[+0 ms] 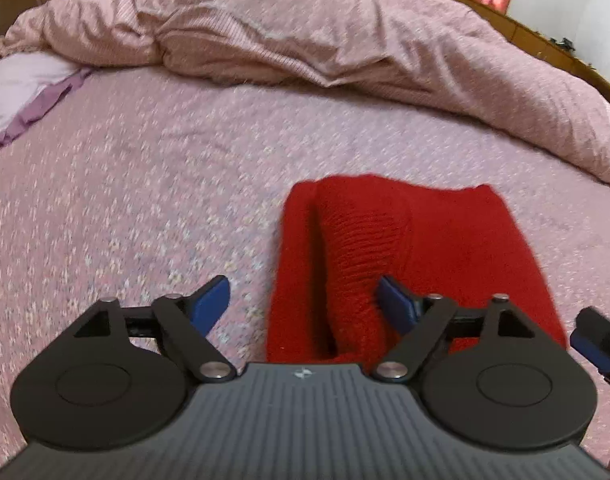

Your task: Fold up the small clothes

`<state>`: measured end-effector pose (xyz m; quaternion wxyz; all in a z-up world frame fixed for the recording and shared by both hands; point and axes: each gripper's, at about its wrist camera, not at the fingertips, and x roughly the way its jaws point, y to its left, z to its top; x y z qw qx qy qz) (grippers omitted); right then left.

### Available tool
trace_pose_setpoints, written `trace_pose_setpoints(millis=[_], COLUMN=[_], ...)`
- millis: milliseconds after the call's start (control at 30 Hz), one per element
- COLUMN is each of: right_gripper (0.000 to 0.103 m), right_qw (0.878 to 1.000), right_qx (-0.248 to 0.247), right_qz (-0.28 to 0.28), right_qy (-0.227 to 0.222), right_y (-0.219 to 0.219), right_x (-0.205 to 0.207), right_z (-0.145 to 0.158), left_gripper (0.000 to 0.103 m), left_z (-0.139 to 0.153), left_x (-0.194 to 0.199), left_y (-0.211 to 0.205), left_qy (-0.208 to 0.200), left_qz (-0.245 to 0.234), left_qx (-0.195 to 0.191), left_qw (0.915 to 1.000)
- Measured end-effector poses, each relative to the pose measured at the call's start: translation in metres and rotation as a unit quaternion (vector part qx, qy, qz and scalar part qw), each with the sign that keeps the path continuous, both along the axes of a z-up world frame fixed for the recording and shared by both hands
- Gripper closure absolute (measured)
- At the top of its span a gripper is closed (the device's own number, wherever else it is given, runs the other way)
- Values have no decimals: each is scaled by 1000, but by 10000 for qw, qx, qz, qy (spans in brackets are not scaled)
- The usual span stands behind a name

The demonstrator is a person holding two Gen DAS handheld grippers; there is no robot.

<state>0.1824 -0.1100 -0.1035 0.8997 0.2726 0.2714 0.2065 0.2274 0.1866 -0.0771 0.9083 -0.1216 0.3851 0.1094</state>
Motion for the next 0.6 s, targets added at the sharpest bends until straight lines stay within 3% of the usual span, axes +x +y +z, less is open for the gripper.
trace_pose_setpoints(millis=[100,200,600], right_gripper=[35,21,17], right_qw=[9991,9985,9972], right_qx=[348,411,277], right_qz=[-6,89,262], right_qy=[248,361,639], right_y=[-2,0,13], right_x=[6,12,33], right_z=[-8,-13,-25], left_gripper=[13,13,12], left_z=[-10,-14,-23], left_x=[-2,-2,1], left_y=[9,17,20], left_qy=[-12,-34,-80], left_qz=[77,107,-73], left_qx=[-282,-536,-840], left_qw=[9996,9985,9964])
